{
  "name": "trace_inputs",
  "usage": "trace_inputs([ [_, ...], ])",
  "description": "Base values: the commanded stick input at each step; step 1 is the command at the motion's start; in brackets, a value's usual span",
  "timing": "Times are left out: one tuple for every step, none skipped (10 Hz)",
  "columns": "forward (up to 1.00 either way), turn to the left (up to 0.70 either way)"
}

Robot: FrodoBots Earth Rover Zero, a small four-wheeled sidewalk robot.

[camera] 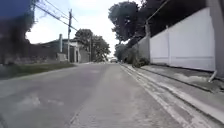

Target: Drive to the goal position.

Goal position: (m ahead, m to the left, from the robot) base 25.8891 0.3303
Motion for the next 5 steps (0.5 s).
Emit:
trace_inputs([
  [1.00,0.00],
  [1.00,0.00],
  [1.00,0.00],
  [1.00,0.00],
  [1.00,0.00],
])
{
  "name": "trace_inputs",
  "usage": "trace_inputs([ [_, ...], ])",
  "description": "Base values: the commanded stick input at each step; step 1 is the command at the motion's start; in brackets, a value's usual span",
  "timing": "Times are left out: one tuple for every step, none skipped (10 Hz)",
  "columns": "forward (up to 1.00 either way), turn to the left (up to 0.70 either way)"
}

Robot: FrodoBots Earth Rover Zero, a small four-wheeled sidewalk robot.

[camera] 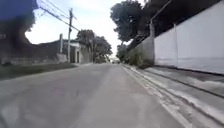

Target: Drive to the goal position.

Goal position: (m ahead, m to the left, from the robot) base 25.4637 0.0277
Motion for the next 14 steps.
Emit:
trace_inputs([
  [1.00,0.00],
  [1.00,0.00],
  [1.00,0.00],
  [1.00,0.00],
  [1.00,0.00],
  [1.00,-0.11],
  [1.00,-0.36],
  [1.00,-0.40],
  [1.00,-0.40],
  [1.00,-0.40],
  [1.00,-0.40],
  [1.00,-0.40],
  [1.00,-0.11],
  [1.00,0.00],
])
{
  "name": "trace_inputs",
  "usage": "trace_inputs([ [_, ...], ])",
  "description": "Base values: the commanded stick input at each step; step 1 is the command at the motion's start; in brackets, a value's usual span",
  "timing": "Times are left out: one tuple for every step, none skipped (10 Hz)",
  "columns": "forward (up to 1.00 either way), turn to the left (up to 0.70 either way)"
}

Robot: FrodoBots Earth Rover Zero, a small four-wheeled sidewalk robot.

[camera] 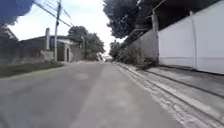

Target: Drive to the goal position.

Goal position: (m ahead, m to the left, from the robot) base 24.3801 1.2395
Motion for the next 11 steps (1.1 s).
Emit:
trace_inputs([
  [1.00,0.00],
  [1.00,0.00],
  [1.00,0.00],
  [1.00,0.00],
  [1.00,0.00],
  [1.00,0.00],
  [1.00,0.00],
  [1.00,0.00],
  [1.00,0.00],
  [1.00,0.00],
  [1.00,0.00],
])
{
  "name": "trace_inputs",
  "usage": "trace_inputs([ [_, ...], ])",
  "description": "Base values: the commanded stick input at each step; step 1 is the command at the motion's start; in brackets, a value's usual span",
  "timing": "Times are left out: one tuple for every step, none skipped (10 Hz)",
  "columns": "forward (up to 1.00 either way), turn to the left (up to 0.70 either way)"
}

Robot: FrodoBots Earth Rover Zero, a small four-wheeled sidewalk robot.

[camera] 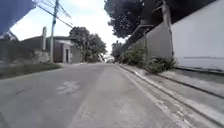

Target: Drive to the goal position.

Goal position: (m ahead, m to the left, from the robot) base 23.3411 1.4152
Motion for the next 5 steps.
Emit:
trace_inputs([
  [1.00,0.00],
  [1.00,0.00],
  [1.00,0.00],
  [1.00,0.00],
  [1.00,0.00],
])
